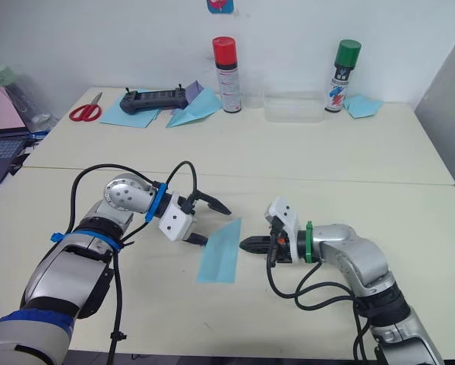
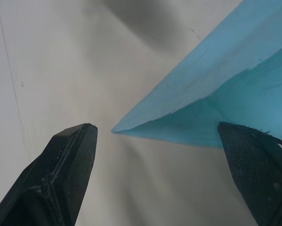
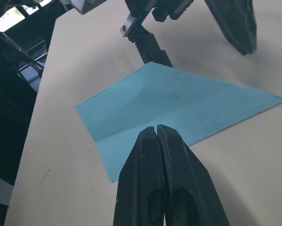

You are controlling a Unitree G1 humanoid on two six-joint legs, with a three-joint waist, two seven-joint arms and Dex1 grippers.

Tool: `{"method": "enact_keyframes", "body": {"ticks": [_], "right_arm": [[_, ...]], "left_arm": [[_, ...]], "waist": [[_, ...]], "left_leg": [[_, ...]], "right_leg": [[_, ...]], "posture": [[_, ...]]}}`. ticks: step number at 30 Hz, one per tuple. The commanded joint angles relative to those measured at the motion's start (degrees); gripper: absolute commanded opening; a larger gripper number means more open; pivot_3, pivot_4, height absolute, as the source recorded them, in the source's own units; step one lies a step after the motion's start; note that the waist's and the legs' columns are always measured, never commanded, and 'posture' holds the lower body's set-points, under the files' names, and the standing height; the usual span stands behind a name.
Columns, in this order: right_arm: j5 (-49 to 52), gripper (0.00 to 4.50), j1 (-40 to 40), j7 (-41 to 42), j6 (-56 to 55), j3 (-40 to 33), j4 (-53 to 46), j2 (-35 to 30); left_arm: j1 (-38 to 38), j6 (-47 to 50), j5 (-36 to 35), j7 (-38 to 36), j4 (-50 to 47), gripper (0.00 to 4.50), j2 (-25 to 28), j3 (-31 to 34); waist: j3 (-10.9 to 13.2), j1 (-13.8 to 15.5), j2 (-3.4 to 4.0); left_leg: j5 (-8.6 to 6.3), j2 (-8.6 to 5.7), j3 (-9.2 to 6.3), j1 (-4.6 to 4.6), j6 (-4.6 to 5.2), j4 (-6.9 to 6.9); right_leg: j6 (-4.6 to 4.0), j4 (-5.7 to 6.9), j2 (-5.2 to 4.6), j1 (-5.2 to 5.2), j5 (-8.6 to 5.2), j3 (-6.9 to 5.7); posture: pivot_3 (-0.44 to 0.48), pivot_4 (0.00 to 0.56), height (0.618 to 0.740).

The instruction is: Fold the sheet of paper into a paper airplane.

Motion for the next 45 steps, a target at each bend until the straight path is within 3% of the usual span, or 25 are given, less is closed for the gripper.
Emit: {"method": "enact_keyframes", "body": {"ticks": [1, 12, 14, 17, 25, 28, 32, 37, 42, 45], "right_arm": [[0.95, 0.00, 0.13, -0.43, -1.28, -1.58, -1.03, -0.62], [0.52, 0.00, 0.06, -2.34, -2.78, -3.63, 0.72, -1.31], [-0.79, 0.00, -0.58, -3.61, -4.66, -4.40, 1.73, -1.39], [-3.30, 0.00, -1.09, -5.81, -8.76, -5.22, 2.84, -1.66], [-5.04, 0.00, 1.66, -7.55, -14.55, -8.02, 0.47, -3.68], [-3.45, 0.00, 4.00, -5.27, -15.12, -8.86, -2.37, -5.71], [-3.97, 0.95, 7.61, -0.79, -18.61, -7.87, -4.76, -9.59], [-6.22, 2.76, 11.21, 2.29, -24.56, -6.94, -4.65, -12.71], [-8.63, 4.50, 9.61, 2.78, -29.28, -4.05, -1.26, -10.77], [-9.53, 4.50, 7.67, 2.86, -30.40, -1.99, 0.71, -8.38]], "left_arm": [[-0.95, -0.71, -2.03, -1.60, -1.09, 3.58, -1.33, -0.19], [-0.17, -0.23, -3.33, -2.62, -2.42, 0.15, -3.26, 0.24], [0.42, 3.00, -2.78, -1.58, -3.80, 0.07, -1.93, 0.64], [2.89, 18.32, -0.18, 2.93, -11.80, 0.07, 2.10, 1.63], [21.83, 75.06, -1.36, 3.91, -67.24, 0.07, 18.09, 5.22], [23.89, 89.99, 2.03, 10.06, -77.23, 0.07, 17.07, 4.95], [26.40, 100.73, 5.57, 16.64, -83.14, 0.00, 13.20, 1.40], [27.76, 101.73, 5.54, 19.51, -84.93, 1.35, 12.26, 0.57], [28.83, 96.54, 0.62, 18.14, -80.88, 2.97, 16.01, 6.89], [29.46, 94.11, -6.94, 16.40, -78.35, 3.87, 16.16, 13.68]], "waist": [[0.00, 0.00, 0.00], [0.00, -0.03, 0.00], [0.00, -0.02, 0.00], [0.00, -0.31, 0.00], [0.16, -1.34, 0.12], [0.27, -0.64, 0.16], [0.30, -0.13, 0.17], [0.35, -0.15, 0.13], [0.36, -0.35, 0.12], [0.38, -0.27, 0.12]], "left_leg": [[0.00, 0.00, 0.00, 0.00, 0.00, 0.00], [0.00, 0.00, -0.02, -0.01, 0.00, 0.04], [0.00, -0.01, -0.02, -0.01, 0.00, 0.05], [0.00, 0.00, -0.02, 0.00, 0.01, 0.06], [0.01, 0.05, -0.12, 0.03, -0.01, 0.03], [0.01, 0.01, -0.17, 0.05, -0.01, 0.10], [0.01, -0.02, -0.12, 0.09, -0.01, 0.31], [0.01, 0.01, -0.08, 0.08, 0.00, 0.53], [0.01, 0.02, -0.01, 0.11, 0.00, 0.73], [0.01, 0.02, 0.00, 0.11, 0.00, 0.80]], "right_leg": [[0.00, 0.00, 0.00, 0.00, 0.00, 0.00], [-0.01, 0.03, 0.00, 0.01, 0.01, -0.01], [-0.02, 0.05, 0.00, 0.01, 0.01, -0.01], [-0.01, 0.11, 0.01, 0.00, 0.01, 0.01], [-0.09, 0.47, -0.01, -0.07, -0.06, -0.09], [0.11, 0.54, -0.02, -0.03, -0.18, -0.15], [0.18, 0.56, -0.01, 0.03, -0.21, -0.08], [0.18, 0.69, 0.04, 0.02, -0.21, 0.02], [0.19, 0.82, 0.06, 0.02, -0.20, 0.14], [0.20, 0.85, 0.06, 0.02, -0.19, 0.14]], "posture": [[0.000, 0.150, 0.740], [0.000, 0.150, 0.740], [0.000, 0.150, 0.740], [0.000, 0.150, 0.740], [0.000, 0.150, 0.740], [0.000, 0.150, 0.740], [0.000, 0.150, 0.740], [0.000, 0.150, 0.740], [0.000, 0.150, 0.740], [0.000, 0.150, 0.740]]}}
